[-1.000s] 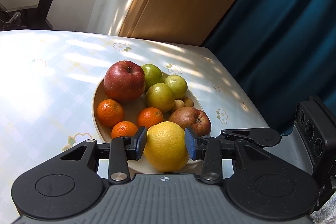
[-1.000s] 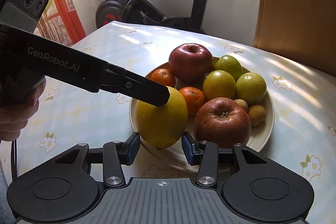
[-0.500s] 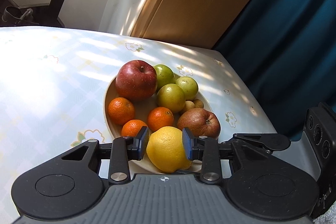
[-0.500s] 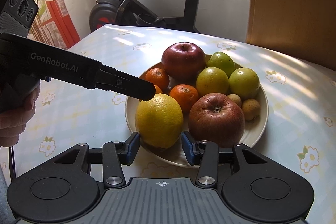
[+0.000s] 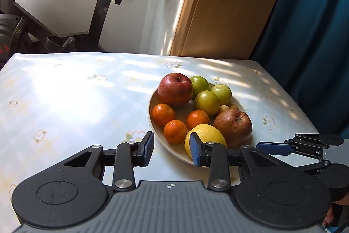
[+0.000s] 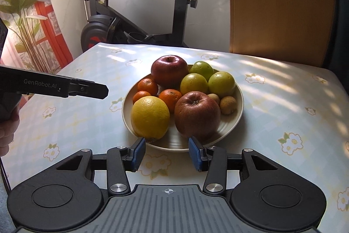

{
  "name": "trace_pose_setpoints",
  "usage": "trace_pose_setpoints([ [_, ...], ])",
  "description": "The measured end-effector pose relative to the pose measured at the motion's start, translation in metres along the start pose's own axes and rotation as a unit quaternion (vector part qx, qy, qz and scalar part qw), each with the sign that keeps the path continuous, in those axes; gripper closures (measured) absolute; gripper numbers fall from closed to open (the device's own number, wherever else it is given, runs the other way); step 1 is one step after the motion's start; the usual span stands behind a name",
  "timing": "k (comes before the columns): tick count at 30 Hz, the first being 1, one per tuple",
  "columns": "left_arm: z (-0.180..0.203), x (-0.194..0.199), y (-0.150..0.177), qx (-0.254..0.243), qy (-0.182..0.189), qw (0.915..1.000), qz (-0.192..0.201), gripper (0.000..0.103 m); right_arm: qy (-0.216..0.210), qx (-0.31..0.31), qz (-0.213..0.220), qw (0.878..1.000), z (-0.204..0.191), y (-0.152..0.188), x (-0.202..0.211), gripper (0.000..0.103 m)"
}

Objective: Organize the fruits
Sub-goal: 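Open the left gripper to set the lemon on the plate, then move the open left tool toward the remaining yellow lemon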

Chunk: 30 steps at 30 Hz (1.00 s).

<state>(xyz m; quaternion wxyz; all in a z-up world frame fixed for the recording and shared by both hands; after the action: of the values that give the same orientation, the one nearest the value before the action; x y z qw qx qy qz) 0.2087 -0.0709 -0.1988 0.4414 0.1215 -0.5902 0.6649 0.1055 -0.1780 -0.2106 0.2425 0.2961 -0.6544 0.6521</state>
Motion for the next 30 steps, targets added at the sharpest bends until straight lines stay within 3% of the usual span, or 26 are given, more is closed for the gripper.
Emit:
trace_pose_setpoints([
  [10,-0.004,0.029,0.028,0.047,-0.025,0.9985,0.011,0.066,0.019,-0.016,0.025,0.999,-0.006,0.021,0.031,0.062],
  [19,0.006,0.044,0.04,0.034,-0.041,0.9982,0.029,0.065,0.018,-0.018,0.032,0.999,-0.009,0.031,0.041,0.062],
  [30,0.009,0.047,0.057,0.035,-0.048,0.998,0.019,0.065,0.017,-0.007,0.03,0.999,-0.014,0.035,0.045,0.06],
])
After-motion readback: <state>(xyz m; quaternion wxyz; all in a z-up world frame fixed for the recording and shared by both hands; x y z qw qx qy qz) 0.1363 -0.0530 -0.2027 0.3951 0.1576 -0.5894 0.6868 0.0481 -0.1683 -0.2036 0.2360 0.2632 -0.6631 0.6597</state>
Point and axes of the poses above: each gripper's, at about its wrist camera, not at the fingertips, and x roughly against the way its jaws point, z to its right, y to its underside, the point moved 10 cm from there along -x, roughly the way its jaws point, and after that the axes turned 8 degrees about x, right-handed, at the moved point
